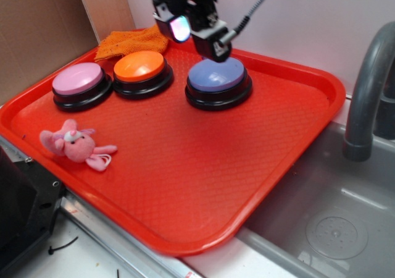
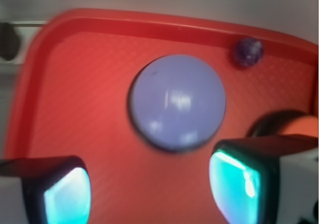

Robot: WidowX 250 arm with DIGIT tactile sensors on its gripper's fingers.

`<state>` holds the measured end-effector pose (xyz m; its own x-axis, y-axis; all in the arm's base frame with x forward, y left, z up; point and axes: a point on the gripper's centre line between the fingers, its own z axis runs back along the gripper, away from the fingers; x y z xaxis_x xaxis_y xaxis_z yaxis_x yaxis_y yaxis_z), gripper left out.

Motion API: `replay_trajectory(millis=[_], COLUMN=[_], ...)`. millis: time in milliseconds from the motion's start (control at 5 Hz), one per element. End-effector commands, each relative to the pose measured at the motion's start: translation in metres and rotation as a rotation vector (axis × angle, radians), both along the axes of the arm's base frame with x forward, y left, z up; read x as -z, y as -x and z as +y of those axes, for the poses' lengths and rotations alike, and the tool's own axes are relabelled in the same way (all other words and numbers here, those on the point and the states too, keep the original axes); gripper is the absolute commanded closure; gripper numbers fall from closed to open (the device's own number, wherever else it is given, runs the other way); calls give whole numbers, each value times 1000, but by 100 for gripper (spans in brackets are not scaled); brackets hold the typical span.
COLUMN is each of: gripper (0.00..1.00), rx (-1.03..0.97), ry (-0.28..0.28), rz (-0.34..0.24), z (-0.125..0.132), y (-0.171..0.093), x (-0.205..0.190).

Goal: Push the purple button.

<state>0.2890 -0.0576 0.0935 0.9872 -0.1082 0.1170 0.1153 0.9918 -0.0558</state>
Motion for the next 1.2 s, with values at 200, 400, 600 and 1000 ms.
replay_trajectory(millis=[200,400,600,1000], gripper=[0,0,0,0], rx=[-1,7,10,2], ry=[-19,-56,-62,-85], rz=[-62,-33,-21,-37], z=[15,18,19,23], y=[-21,-21,-20,-17], x=[13,26,28,8])
